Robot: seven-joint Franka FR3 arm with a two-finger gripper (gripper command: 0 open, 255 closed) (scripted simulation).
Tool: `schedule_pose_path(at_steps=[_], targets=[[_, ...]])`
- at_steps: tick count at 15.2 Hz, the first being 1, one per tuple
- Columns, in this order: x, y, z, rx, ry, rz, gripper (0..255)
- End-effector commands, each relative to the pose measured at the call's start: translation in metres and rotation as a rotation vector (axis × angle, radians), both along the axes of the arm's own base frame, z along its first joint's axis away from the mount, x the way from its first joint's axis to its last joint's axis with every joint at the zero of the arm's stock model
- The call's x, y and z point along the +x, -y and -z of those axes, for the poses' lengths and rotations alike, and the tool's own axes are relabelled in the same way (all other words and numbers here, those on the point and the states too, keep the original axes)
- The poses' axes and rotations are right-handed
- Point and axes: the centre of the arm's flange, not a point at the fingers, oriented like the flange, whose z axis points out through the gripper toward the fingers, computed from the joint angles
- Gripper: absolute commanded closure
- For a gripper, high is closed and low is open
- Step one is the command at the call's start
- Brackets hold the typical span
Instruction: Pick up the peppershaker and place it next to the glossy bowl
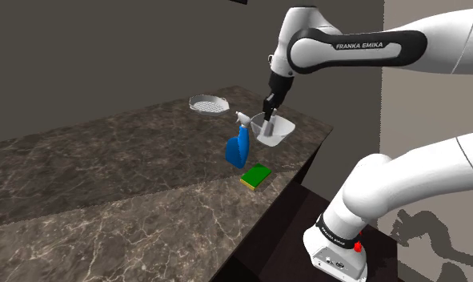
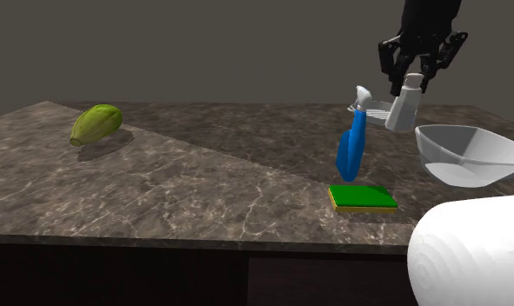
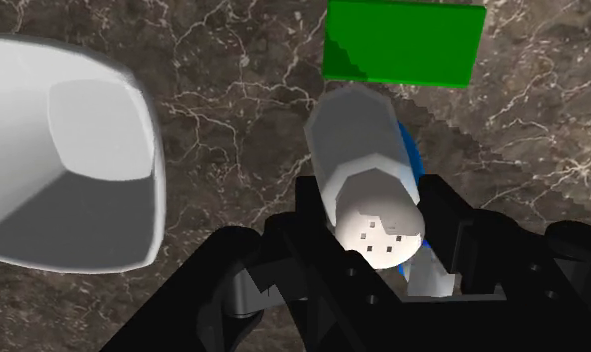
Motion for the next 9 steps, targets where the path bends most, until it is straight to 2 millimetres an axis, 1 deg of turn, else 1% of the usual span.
schedule_pose_path(at_steps=[1, 3, 9], targets=[[0.0, 0.025, -0.001, -0.001, 0.0, -0.002, 255], [0.002, 0.051, -0.001, -0.001, 0.0, -0.002, 255], [0.002, 0.051, 0.031, -0.001, 0.0, -0.002, 255]])
